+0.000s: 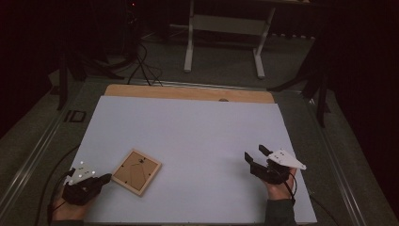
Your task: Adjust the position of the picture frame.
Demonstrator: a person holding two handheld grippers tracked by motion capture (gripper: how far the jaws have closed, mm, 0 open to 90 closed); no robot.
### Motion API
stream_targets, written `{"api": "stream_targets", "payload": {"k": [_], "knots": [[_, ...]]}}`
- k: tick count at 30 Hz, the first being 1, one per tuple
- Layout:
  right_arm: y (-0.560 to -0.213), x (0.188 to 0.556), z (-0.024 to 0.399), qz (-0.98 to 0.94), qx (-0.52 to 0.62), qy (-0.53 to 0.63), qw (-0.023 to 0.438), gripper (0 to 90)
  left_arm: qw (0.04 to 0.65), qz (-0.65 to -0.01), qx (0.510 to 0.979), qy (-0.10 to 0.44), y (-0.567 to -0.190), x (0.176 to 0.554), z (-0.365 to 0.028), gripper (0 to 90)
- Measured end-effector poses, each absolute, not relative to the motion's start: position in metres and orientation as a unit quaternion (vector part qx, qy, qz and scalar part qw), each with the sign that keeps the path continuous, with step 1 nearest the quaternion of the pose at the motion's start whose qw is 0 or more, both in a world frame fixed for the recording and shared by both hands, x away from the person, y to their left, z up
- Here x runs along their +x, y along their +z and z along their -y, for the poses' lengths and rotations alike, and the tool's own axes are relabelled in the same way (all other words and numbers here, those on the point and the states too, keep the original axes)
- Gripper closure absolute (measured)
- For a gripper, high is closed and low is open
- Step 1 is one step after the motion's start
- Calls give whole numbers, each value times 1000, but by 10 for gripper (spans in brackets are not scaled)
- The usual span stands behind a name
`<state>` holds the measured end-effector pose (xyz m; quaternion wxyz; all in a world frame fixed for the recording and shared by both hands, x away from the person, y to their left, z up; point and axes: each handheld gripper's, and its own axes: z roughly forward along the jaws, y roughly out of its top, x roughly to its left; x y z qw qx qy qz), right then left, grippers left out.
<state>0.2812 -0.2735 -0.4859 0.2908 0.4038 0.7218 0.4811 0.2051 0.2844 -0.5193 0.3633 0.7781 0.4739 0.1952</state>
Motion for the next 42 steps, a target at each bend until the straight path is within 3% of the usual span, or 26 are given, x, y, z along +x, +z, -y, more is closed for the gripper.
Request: {"api": "stream_targets", "payload": {"k": [42], "knots": [[-488, 283, 269, -727, 400, 477, 289, 341, 364, -482, 772, 198, -524, 275, -228, 897]]}}
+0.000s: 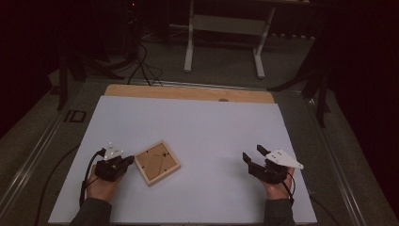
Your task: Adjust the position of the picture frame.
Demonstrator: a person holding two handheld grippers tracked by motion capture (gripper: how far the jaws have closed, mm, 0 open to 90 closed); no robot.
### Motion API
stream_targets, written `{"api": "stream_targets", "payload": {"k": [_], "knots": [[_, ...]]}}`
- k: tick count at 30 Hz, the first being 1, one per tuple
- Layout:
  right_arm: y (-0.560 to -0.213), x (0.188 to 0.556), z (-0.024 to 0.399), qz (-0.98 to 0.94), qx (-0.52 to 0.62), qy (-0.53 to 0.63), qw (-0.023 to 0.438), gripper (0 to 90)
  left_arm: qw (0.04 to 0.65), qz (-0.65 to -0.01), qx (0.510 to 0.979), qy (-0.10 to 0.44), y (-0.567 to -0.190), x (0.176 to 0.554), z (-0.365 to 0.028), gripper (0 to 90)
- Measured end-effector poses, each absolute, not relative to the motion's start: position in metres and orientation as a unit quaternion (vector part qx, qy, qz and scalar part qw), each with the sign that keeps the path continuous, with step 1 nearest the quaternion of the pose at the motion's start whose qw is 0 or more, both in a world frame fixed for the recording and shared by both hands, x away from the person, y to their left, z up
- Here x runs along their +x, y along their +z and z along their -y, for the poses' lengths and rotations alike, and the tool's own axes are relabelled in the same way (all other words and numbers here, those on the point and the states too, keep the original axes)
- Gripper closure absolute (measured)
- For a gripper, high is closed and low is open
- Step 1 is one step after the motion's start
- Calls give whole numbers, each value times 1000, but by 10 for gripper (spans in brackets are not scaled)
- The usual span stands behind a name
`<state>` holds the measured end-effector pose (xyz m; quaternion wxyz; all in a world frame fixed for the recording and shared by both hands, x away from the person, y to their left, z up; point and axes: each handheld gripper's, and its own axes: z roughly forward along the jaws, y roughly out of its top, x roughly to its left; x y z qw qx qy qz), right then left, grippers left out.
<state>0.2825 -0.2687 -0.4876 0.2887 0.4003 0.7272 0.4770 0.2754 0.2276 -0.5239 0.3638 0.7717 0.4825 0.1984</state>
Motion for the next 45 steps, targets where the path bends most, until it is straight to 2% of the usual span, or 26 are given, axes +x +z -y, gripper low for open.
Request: {"api": "stream_targets", "payload": {"k": [22, 28, 41, 42, 43, 45], "knots": [[-492, 286, 256, -739, 391, 471, 281, 346, 381, -477, 765, 203, -525, 294, -203, 896], [-495, 290, 238, -751, 380, 469, 269, 369, 388, -475, 763, 203, -527, 299, -191, 897], [-502, 296, 209, -762, 375, 470, 241, 575, 387, -466, 768, 209, -527, 293, -182, 894], [-504, 297, 204, -764, 376, 471, 231, 688, 389, -468, 766, 205, -527, 292, -183, 894], [-504, 297, 204, -764, 376, 471, 231, 688, 391, -471, 765, 202, -527, 292, -183, 894], [-506, 297, 197, -768, 378, 464, 227, 783, 389, -472, 766, 200, -528, 291, -183, 895]]}}
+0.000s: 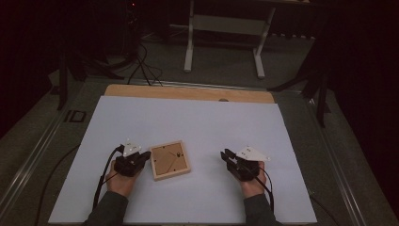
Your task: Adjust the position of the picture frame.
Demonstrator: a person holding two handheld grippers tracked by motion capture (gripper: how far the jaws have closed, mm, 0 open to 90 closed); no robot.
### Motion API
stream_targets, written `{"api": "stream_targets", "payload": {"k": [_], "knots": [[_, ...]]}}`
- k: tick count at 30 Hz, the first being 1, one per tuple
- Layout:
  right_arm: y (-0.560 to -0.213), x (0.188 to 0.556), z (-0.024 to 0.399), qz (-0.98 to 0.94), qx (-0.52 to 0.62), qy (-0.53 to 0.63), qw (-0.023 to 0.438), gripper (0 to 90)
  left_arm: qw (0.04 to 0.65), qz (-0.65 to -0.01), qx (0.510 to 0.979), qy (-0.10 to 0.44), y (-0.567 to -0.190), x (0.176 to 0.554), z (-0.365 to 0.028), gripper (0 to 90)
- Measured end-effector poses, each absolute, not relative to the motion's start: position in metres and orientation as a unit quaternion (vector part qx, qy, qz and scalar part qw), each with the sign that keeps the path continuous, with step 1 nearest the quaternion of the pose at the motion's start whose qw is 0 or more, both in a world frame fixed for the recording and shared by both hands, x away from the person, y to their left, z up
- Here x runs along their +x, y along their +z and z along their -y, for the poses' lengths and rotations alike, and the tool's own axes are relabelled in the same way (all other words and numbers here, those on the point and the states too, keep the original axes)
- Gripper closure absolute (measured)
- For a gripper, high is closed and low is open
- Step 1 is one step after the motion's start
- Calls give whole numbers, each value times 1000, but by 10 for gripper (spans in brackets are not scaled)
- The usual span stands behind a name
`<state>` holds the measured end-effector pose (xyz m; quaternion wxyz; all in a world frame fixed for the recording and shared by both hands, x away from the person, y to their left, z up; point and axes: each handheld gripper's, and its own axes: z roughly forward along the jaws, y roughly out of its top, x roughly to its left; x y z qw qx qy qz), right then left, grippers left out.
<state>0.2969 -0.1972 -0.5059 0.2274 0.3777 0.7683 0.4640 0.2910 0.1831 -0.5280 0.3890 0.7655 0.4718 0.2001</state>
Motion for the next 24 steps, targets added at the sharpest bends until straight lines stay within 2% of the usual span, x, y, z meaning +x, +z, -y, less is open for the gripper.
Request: {"api": "stream_targets", "payload": {"k": [5, 11, 24], "knots": [[-508, 296, 188, -776, 375, 455, 224, 853, 381, -470, 770, 202, -529, 285, -180, 895], [-512, 293, 171, -792, 359, 446, 210, 870, 369, -446, 787, 214, -526, 275, -175, 895], [-517, 289, 154, -806, 345, 442, 190, 877, 365, -450, 789, 205, -528, 269, -174, 896]]}}
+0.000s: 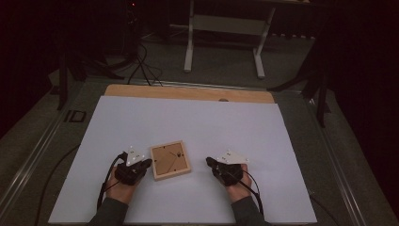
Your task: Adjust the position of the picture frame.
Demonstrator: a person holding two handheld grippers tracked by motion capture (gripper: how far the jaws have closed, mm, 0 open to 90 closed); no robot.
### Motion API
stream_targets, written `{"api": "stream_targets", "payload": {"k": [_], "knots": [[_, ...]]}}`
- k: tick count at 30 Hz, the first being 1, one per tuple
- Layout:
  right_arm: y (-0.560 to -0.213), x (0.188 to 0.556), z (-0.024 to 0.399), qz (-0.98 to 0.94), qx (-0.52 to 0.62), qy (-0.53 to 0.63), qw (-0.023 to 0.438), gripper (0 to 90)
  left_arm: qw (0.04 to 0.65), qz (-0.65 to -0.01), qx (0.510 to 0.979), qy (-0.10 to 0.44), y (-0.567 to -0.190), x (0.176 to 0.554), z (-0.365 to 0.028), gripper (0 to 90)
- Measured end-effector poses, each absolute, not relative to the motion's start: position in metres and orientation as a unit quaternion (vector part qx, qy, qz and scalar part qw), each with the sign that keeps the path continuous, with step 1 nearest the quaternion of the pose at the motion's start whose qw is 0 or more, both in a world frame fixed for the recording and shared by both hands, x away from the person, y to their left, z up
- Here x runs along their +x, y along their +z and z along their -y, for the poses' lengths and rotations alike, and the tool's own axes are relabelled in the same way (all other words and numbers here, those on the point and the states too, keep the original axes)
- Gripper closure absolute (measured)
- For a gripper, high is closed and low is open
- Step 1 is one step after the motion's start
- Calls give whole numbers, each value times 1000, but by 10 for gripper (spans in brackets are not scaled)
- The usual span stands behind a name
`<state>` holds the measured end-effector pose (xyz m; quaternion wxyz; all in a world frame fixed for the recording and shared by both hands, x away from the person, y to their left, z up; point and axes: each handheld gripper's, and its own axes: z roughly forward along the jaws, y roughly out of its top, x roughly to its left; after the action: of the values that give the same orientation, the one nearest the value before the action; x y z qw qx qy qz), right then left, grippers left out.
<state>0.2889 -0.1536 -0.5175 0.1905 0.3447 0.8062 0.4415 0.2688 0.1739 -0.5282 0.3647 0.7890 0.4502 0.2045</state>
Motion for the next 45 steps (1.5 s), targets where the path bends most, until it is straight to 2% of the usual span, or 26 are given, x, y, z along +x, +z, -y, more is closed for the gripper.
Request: {"api": "stream_targets", "payload": {"k": [17, 33, 45], "knots": [[-528, 286, 134, -830, 324, 426, 160, 877, 365, -438, 795, 206, -531, 276, -159, 896], [-531, 288, 134, -842, 321, 407, 148, 878, 374, -431, 796, 199, -532, 282, -151, 895], [-531, 288, 136, -844, 321, 405, 145, 889, 355, -431, 809, 182, -538, 277, -147, 896]]}}
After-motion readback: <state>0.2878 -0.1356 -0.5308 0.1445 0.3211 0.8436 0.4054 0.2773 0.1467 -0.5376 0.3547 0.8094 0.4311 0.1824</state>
